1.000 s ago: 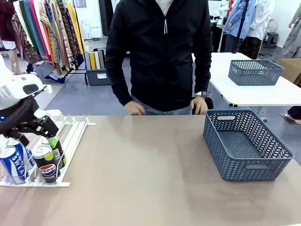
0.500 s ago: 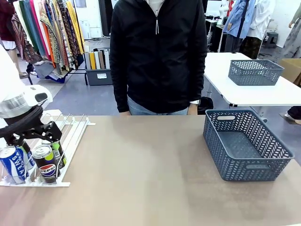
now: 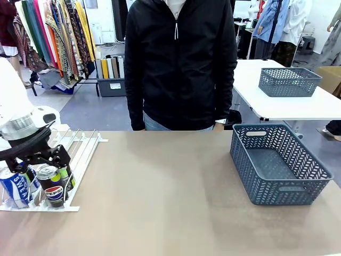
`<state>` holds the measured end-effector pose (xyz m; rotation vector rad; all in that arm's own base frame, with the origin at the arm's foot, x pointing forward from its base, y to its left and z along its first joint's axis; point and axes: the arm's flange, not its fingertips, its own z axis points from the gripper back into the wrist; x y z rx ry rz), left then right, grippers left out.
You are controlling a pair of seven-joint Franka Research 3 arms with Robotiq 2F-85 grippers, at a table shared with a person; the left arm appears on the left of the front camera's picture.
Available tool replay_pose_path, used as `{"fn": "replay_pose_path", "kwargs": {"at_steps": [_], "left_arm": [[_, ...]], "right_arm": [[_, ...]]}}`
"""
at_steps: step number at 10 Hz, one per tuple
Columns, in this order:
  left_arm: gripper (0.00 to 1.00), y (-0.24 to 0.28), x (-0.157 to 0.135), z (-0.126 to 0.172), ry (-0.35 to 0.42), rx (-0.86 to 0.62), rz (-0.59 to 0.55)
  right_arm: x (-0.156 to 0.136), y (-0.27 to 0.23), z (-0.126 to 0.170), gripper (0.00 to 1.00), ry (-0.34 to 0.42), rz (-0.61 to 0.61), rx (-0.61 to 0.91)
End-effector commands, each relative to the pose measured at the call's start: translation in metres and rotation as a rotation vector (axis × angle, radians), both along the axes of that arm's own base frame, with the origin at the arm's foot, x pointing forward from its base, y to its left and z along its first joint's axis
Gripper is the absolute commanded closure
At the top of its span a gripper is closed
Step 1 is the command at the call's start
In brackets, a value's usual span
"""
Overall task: Retrieve and store the cans from the dispenser.
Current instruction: Pick up one can from the Automatic Can Dispenser and place it in the middle of the table.
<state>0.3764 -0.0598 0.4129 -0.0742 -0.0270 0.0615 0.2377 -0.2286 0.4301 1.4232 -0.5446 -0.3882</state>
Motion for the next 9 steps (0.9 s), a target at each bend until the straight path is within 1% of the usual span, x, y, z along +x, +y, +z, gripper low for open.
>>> {"fn": "replay_pose_path", "kwargs": {"at_steps": [1, 3, 4, 5, 6, 9], "left_arm": [[0.00, 0.0011, 0.0051, 0.0032, -0.020, 0.025, 0.000], [0.00, 0.0005, 0.0062, 0.0019, -0.018, 0.024, -0.011], [0.11, -0.0005, 0.0084, 0.0002, -0.012, 0.031, -0.008], [0.50, -0.0004, 0.0087, -0.0007, -0.007, 0.049, -0.009], [1.00, -0.0019, 0.0080, -0.0013, 0.007, 0.055, -0.016], [1.00, -0.0048, 0.0083, -0.0031, 0.027, 0.054, -0.035]], "right_arm": [[-0.0043, -0.0010, 0.0003, 0.00, -0.016, 0.018, -0.019], [-0.0043, -0.0010, 0.0003, 0.00, -0.016, 0.018, -0.019], [-0.0043, -0.0010, 0.0003, 0.00, -0.016, 0.018, -0.019], [-0.0043, -0.0010, 0.0003, 0.00, -0.016, 0.018, -0.019], [-0.0043, -0.0010, 0.0003, 0.00, -0.016, 0.018, -0.019], [-0.0043, -0.0010, 0.0003, 0.00, -0.016, 0.018, -0.019]]}}
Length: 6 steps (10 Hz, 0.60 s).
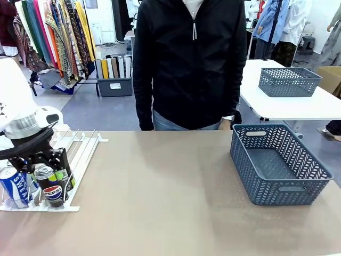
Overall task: Retrieve and store the cans from the dispenser.
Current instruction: Pick up one can from the Automatic Can Dispenser and place it in the middle of the table.
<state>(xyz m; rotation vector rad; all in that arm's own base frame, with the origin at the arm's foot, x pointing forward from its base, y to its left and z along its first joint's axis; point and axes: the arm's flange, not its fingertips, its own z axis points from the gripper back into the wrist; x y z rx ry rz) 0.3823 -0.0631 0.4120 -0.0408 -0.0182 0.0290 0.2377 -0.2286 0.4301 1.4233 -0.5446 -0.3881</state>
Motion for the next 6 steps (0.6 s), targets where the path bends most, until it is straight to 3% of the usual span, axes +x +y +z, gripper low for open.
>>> {"fn": "replay_pose_path", "kwargs": {"at_steps": [1, 3, 4, 6], "left_arm": [[1.00, -0.003, 0.004, -0.002, 0.018, 0.022, -0.011], [1.00, -0.006, 0.001, 0.001, 0.010, 0.021, -0.009], [1.00, -0.010, -0.012, 0.022, -0.028, 0.043, -0.003], [1.00, -0.017, -0.046, 0.097, -0.152, 0.090, 0.010]], "right_arm": [[-0.004, -0.001, 0.000, 0.00, -0.016, 0.018, -0.019], [-0.004, -0.001, 0.000, 0.00, -0.016, 0.018, -0.019], [-0.004, -0.001, 0.000, 0.00, -0.016, 0.018, -0.019], [-0.004, -0.001, 0.000, 0.00, -0.016, 0.018, -0.019]]}}
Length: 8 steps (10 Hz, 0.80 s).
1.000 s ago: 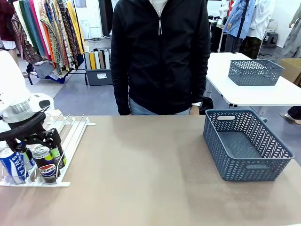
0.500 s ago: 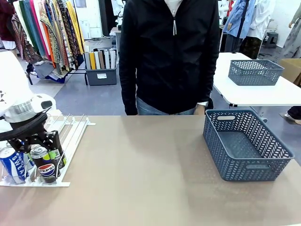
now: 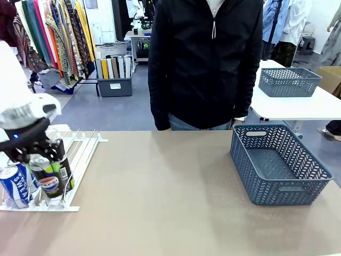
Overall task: Retrieve and store the cans from the dispenser.
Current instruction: Pick up one can from the Automatic Can Dispenser and place it in the middle of the table.
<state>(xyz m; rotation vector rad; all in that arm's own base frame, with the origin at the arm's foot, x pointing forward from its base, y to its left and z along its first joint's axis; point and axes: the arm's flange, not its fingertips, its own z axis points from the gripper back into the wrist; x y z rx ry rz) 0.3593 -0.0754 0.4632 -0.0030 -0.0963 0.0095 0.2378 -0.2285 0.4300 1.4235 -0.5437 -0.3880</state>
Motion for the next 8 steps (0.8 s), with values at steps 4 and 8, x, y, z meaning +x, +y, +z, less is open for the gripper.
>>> {"fn": "replay_pose_path", "kwargs": {"at_steps": [4, 8], "left_arm": [[1.00, -0.003, -0.076, 0.153, -0.173, 0.073, 0.054], [1.00, -0.003, -0.090, 0.169, -0.188, 0.042, 0.025]], "right_arm": [[-0.004, -0.001, 0.000, 0.00, -0.016, 0.018, -0.019], [-0.004, -0.001, 0.000, 0.00, -0.016, 0.018, -0.019]]}}
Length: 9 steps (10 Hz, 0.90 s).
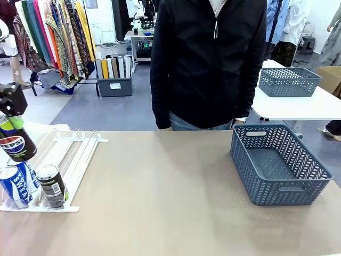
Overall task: Retrieve and store the cans from the dispenser.
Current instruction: Pick up one can from the Automatic Can Dispenser and place it in the middle of the table.
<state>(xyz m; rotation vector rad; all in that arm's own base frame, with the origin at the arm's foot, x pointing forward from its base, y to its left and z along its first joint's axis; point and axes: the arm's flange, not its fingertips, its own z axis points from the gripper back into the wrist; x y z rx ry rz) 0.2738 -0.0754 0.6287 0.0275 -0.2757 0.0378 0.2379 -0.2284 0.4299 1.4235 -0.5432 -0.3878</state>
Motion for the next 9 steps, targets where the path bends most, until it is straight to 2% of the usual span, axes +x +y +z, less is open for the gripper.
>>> {"fn": "replay_pose_path", "kwargs": {"at_steps": [1, 5, 6, 8, 9], "left_arm": [[1.00, -0.003, -0.004, 0.004, -0.009, 0.013, -0.004], [1.00, -0.004, -0.001, -0.001, 0.004, 0.007, -0.007], [1.00, -0.031, 0.004, -0.001, -0.019, 0.007, 0.004], [1.00, -0.136, 0.036, 0.007, -0.074, -0.030, -0.232], [1.00, -0.202, 0.061, 0.003, -0.073, -0.009, -0.303]], "right_arm": [[-0.004, -0.001, 0.000, 0.00, -0.016, 0.017, -0.019], [-0.004, -0.001, 0.000, 0.00, -0.016, 0.017, -0.019], [-0.004, -0.001, 0.000, 0.00, -0.016, 0.017, -0.019], [-0.004, -0.001, 0.000, 0.00, -0.016, 0.017, -0.019], [-0.004, -0.001, 0.000, 0.00, -0.016, 0.017, -0.019]]}}
